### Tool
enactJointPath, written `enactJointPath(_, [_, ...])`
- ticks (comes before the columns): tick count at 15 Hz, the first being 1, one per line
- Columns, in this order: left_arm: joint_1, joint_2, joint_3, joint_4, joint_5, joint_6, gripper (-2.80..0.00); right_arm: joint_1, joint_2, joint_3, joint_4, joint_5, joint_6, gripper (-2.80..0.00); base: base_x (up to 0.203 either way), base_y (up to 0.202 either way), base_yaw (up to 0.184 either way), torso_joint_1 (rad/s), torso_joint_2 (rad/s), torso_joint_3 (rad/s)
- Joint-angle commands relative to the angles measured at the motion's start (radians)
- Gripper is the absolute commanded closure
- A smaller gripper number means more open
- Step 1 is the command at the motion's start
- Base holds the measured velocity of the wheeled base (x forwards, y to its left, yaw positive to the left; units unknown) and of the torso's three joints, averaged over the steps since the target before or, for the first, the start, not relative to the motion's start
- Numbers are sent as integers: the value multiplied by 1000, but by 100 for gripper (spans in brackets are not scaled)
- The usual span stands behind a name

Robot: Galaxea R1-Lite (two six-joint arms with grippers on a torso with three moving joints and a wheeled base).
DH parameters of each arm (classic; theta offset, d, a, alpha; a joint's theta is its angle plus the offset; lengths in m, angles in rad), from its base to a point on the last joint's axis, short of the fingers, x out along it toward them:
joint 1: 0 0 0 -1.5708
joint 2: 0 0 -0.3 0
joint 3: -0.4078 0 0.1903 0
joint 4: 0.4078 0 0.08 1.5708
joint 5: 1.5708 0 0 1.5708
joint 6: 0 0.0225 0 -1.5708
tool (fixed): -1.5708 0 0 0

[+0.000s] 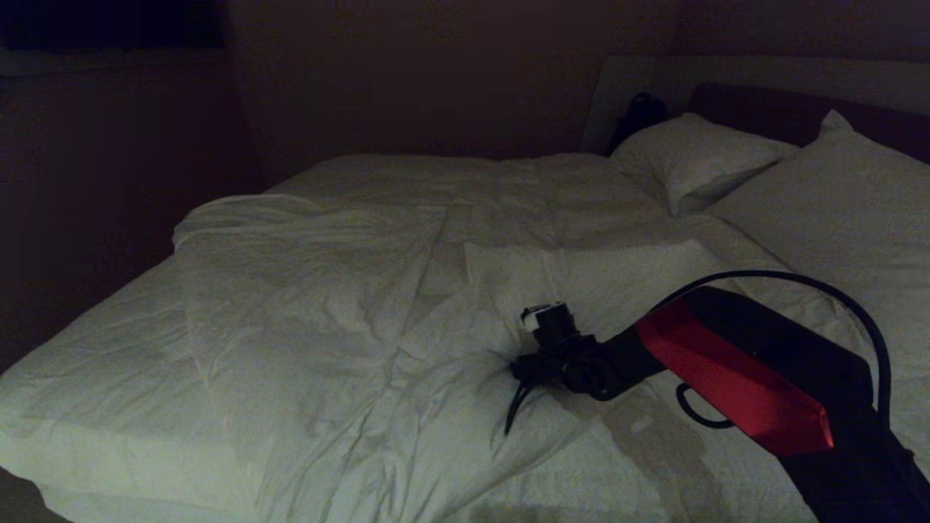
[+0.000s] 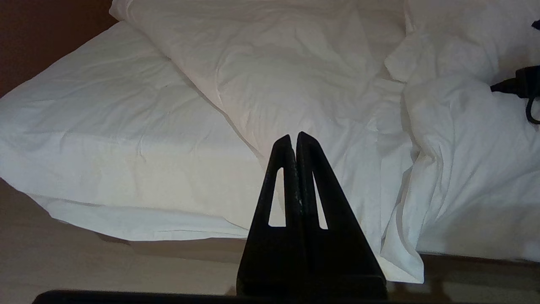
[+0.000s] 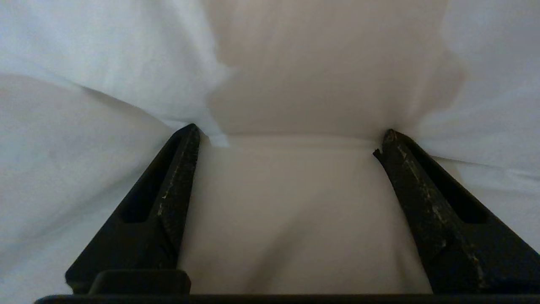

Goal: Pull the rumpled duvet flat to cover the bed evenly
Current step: Hold the folded corner of the quilt, then flatten the corners of the folded blanket

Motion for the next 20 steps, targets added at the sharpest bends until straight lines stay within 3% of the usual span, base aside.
enactJointPath(1, [0,0,0,0,0,0,0,0,13,0,8,-1,1,-280,0,0,0,0,0,0])
enactJointPath(2, [0,0,0,0,1,0,0,0,16,0,9,-1,0,-280,0,0,0,0,0,0])
enactJointPath(3, [0,0,0,0,-1,0,0,0,17,-2,9,-1,0,0,0,0,0,0,0,0])
enactJointPath(15, [0,0,0,0,-1,0,0,-30,-93,13,11,-4,43,0,0,0,0,0,0,0])
enactJointPath(20, [0,0,0,0,-1,0,0,-57,-277,145,18,-6,61,0,0,0,0,0,0,0])
